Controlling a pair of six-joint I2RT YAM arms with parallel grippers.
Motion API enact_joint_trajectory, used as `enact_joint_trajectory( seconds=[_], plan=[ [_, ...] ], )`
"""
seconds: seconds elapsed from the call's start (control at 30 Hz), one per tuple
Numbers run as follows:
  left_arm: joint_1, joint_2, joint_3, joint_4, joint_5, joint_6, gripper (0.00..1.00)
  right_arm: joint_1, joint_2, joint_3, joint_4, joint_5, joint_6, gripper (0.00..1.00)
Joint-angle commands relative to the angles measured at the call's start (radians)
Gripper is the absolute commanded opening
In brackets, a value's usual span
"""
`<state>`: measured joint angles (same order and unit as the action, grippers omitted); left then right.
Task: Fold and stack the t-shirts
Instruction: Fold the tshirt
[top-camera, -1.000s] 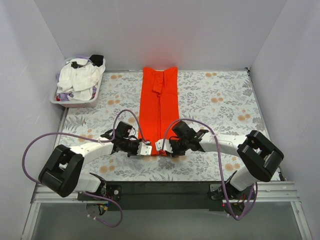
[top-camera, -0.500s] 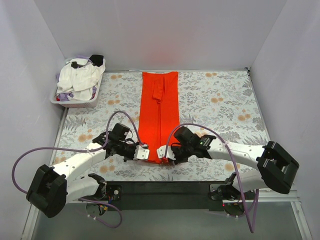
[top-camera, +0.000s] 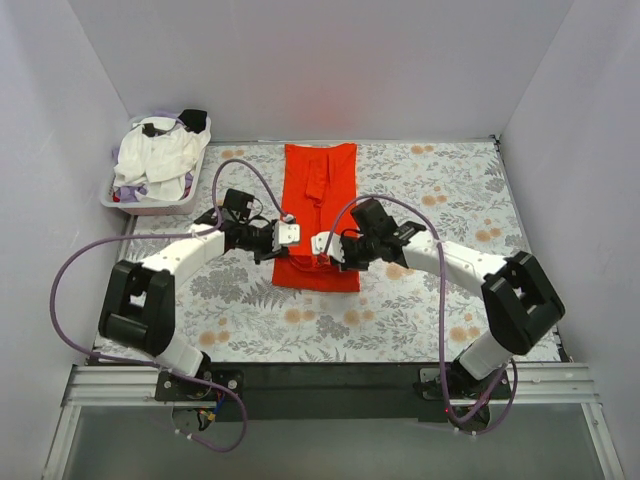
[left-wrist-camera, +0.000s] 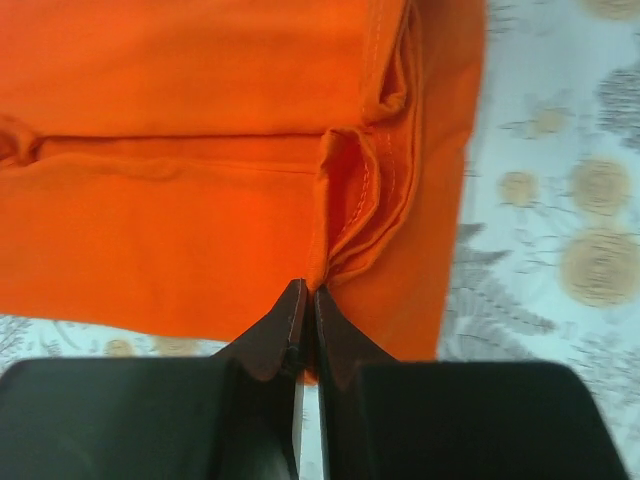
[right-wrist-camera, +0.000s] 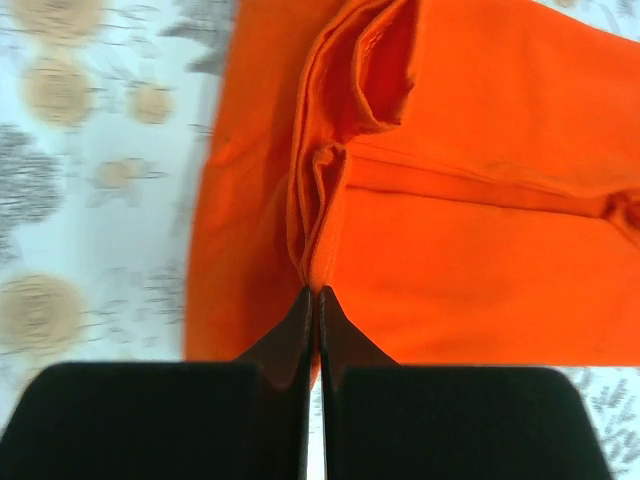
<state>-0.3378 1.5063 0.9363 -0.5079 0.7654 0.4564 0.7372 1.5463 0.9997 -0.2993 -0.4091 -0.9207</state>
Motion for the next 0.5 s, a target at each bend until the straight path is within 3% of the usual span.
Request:
enact_joint_trajectory(
  seconds=[0.0,0.47],
  plan=[
    [0.049,0.103,0.107,0.072,0.043,0.014,0.0,-0.064,0.09,0.128,-0.009,-0.037,-0.066,0.01],
    [0.115,0.52,0.559,0.118,0.046,0.047,0.0,-0.222,0.487,0.569,-0.029,-0.085,-0.188,0.01]
  ],
)
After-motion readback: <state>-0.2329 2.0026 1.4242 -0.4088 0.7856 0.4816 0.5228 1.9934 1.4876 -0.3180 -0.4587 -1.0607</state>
